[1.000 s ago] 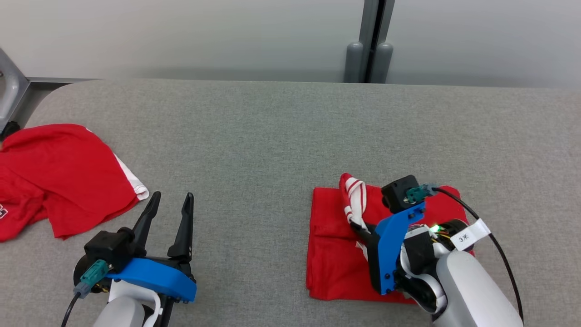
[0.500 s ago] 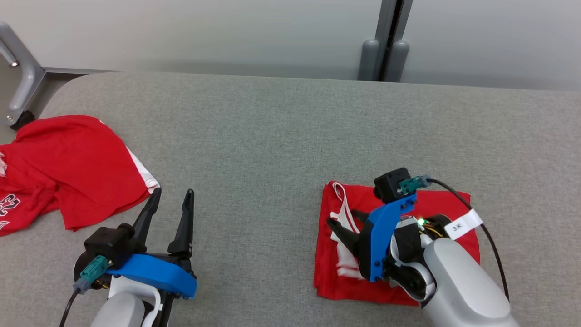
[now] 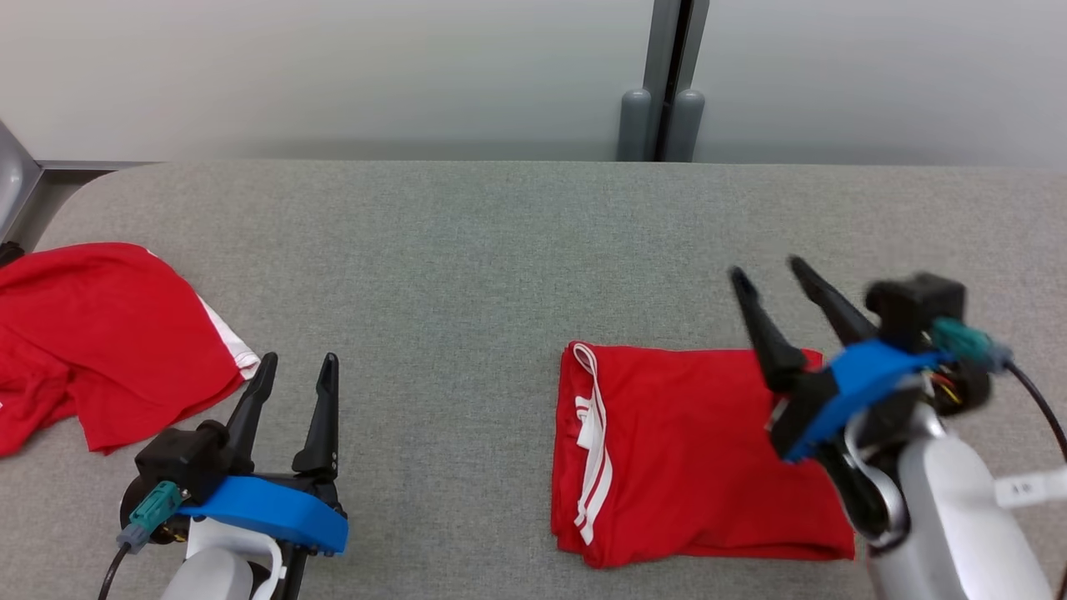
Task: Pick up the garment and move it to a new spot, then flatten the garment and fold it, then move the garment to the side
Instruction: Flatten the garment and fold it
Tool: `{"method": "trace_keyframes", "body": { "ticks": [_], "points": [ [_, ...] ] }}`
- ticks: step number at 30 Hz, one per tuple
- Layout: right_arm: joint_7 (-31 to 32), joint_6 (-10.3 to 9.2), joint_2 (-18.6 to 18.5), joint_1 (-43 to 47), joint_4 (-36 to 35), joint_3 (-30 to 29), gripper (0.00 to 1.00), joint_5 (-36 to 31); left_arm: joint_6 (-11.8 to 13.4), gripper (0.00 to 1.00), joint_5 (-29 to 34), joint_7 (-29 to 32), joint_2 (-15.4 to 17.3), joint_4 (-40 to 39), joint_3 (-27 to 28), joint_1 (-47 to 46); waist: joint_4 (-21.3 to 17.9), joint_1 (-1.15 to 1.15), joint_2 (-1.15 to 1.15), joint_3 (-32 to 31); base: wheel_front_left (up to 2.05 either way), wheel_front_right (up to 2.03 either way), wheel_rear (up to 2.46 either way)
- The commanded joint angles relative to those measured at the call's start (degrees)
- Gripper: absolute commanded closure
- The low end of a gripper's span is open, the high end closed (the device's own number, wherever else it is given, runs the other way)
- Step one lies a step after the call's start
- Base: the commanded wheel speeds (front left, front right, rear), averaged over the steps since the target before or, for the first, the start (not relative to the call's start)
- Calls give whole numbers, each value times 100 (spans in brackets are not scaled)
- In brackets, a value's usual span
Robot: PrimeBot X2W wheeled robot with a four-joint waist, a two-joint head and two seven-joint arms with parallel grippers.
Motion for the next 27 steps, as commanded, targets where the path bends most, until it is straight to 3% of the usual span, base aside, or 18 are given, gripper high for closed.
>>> {"method": "trace_keyframes", "body": {
  "ticks": [1,7,8,9,10,20,27],
  "points": [
    [-215,3,-27,407,-81,-288,0,-350,20,0,31,-26,11,-45,17,71,-12,0,0,8,0,0,0],
    [-690,3,23,981,212,-579,0,-945,11,0,61,-26,-12,-96,47,10,-8,0,0,89,0,0,0],
    [-778,3,38,1037,336,-575,52,-1027,8,0,61,-26,-15,-105,49,-11,-3,0,0,106,0,0,0],
    [-848,3,52,1057,475,-523,59,-1151,8,0,83,-26,-8,-112,55,-28,-3,0,0,123,0,0,0],
    [-913,3,62,1042,634,-429,100,-1232,14,0,109,-26,10,-113,59,-44,-2,0,0,137,0,0,0],
    [-952,3,59,213,2275,1309,100,-335,-33,0,189,-9,-67,-20,-152,-252,287,0,0,140,0,0,0],
    [-700,3,58,-286,2802,2444,100,334,-68,0,167,7,-74,39,-347,-366,534,0,0,168,0,0,0]
  ]
}}
